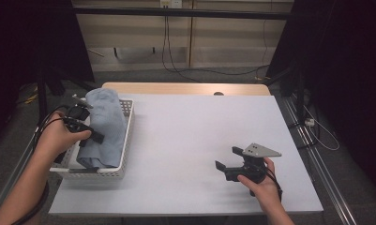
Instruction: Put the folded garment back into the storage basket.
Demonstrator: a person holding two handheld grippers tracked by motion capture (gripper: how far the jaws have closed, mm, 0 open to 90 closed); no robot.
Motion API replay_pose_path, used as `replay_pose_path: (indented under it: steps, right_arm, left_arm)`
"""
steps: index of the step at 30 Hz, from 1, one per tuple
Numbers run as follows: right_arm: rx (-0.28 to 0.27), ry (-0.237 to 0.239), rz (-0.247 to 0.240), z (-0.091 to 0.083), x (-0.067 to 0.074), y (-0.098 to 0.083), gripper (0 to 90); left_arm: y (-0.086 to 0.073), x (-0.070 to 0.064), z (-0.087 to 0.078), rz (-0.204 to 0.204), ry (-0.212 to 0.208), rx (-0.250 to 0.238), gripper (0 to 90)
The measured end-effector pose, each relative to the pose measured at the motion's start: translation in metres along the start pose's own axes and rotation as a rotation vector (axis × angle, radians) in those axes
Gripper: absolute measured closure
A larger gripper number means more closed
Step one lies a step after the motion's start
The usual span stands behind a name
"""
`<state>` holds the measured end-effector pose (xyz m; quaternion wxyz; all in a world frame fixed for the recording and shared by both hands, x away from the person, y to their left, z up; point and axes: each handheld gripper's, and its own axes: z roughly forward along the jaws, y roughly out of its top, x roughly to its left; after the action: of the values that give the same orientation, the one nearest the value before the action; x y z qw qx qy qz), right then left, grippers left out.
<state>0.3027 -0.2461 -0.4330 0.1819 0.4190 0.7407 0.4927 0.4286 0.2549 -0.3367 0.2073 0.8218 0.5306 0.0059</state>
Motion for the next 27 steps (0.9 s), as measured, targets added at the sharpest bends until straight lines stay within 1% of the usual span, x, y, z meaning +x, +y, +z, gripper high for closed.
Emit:
replay_pose_path:
  steps: [3,6,8,10,12,17,22,27]
  right_arm:
    - [0.000,0.000,-0.002,-0.0001,-0.0002,0.0000,9.9]
    - [0.000,-0.002,0.001,-0.0002,-0.0001,0.0001,9.8]
    - [0.001,-0.001,-0.001,-0.0001,0.0000,0.0000,9.9]
    - [0.001,-0.001,0.000,-0.0003,0.0000,0.0001,9.9]
    - [0.000,-0.002,-0.001,-0.0003,-0.0001,0.0001,9.9]
    - [0.000,-0.001,-0.001,-0.0002,0.0000,0.0002,9.9]
    - [0.001,0.000,-0.002,-0.0001,-0.0001,0.0001,9.9]
    - [0.000,-0.002,0.000,-0.0002,0.0001,0.0003,9.9]
  left_arm:
    - [-0.0003,-0.0002,0.0000,0.005,-0.007,0.007,71.7]
    - [-0.0011,-0.0002,0.0013,0.001,-0.010,0.007,71.6]
    - [-0.0018,0.0000,0.0022,0.007,-0.009,0.010,71.6]
    - [-0.0025,-0.0002,0.0027,0.003,-0.014,0.018,71.6]
    - [-0.0032,0.0004,0.0036,0.005,-0.016,0.019,71.5]
    - [-0.0053,0.0009,0.0058,-0.005,-0.021,0.017,71.6]
    - [-0.0067,0.0015,0.0060,0.000,-0.027,0.014,71.6]
    - [-0.0081,-0.0005,0.0062,-0.007,-0.031,0.010,71.5]
